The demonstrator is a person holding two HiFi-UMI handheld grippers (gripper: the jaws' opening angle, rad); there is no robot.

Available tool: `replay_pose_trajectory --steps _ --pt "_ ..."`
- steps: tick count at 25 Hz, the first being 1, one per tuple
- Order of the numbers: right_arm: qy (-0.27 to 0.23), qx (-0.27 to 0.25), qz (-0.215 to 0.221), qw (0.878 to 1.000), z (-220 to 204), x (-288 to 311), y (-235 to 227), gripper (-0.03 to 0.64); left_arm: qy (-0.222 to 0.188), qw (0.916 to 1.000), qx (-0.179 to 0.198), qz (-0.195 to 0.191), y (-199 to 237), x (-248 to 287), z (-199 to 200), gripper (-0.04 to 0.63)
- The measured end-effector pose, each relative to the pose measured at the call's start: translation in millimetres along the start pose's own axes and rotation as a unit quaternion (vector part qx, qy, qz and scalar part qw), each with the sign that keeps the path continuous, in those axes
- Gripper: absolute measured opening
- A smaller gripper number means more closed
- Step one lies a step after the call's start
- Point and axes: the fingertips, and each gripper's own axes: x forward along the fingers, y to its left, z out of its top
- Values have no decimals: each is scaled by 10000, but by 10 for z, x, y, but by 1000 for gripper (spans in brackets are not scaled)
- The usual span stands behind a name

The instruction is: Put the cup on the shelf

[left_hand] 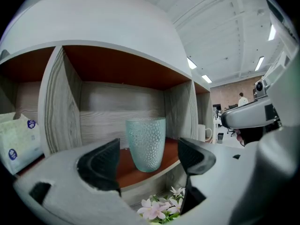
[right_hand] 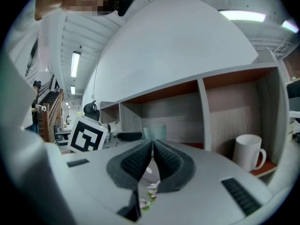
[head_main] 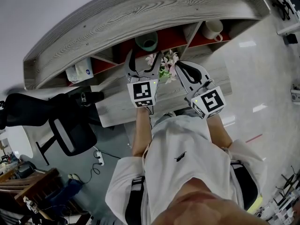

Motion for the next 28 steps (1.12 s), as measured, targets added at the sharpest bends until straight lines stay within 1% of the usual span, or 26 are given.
replay_pose_trajectory --steps 4,6,9,10,12,17,24,28 --pt "-12 1 7 10000 3 -65 72 37 -138 9998 -80 77 9 -156 61 364" --pt "-33 -7 16 10000 12 -87 118 37 -203 9997 -45 109 16 -243 94 362" --pt "-63 -22 31 10000 25 -123 193 37 -244 9997 26 59 -16 -370 124 359" --pt "-73 -37 41 10000 31 -136 222 37 -260 9996 50 69 -22 -421 129 347" --pt "-100 -65 53 9999 46 -158 280 37 -356 9992 97 139 -15 -530 158 229" --pt "-185 -139 22 9997 106 -213 372 37 -587 9982 84 87 -44 -754 281 155" --pt "-256 -257 -52 9993 176 -326 515 37 -799 9967 86 -79 -122 -1104 433 78" --pt "-299 -322 -106 9990 218 -384 565 37 -847 9963 19 -160 -164 -1291 468 52"
